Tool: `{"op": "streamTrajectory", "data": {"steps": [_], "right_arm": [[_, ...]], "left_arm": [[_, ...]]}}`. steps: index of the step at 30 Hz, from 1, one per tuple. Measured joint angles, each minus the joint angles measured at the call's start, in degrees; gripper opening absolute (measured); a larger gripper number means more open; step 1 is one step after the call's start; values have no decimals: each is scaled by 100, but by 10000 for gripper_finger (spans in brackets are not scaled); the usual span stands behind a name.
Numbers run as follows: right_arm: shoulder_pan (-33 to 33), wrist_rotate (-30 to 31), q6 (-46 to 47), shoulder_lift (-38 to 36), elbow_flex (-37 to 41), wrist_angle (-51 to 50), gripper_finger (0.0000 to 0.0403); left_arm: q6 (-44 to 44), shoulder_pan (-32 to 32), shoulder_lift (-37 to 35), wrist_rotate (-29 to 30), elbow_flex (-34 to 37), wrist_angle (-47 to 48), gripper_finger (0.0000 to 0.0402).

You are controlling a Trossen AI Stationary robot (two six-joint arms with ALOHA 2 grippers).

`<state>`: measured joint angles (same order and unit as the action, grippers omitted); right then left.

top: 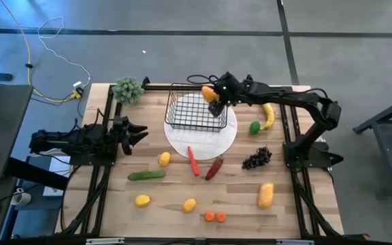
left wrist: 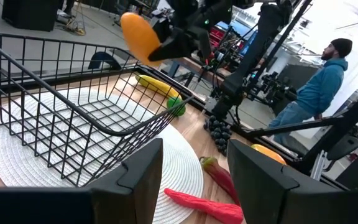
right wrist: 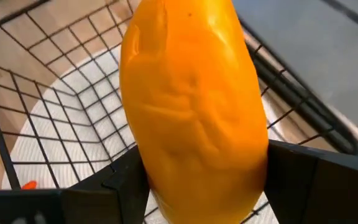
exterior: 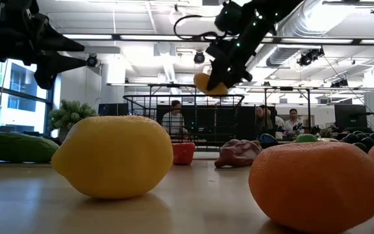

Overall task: Build produce basket
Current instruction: Put the top mango into the wire basket

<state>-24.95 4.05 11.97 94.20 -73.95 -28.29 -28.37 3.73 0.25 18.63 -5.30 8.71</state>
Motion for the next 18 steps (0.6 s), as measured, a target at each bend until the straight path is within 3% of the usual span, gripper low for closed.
{"op": "streamTrajectory", "data": {"steps": [18], "right_arm": [[-17,-65,-24,532,4,-109,231]], "left_arm": [[1,0,0,128,0,4,170]]}}
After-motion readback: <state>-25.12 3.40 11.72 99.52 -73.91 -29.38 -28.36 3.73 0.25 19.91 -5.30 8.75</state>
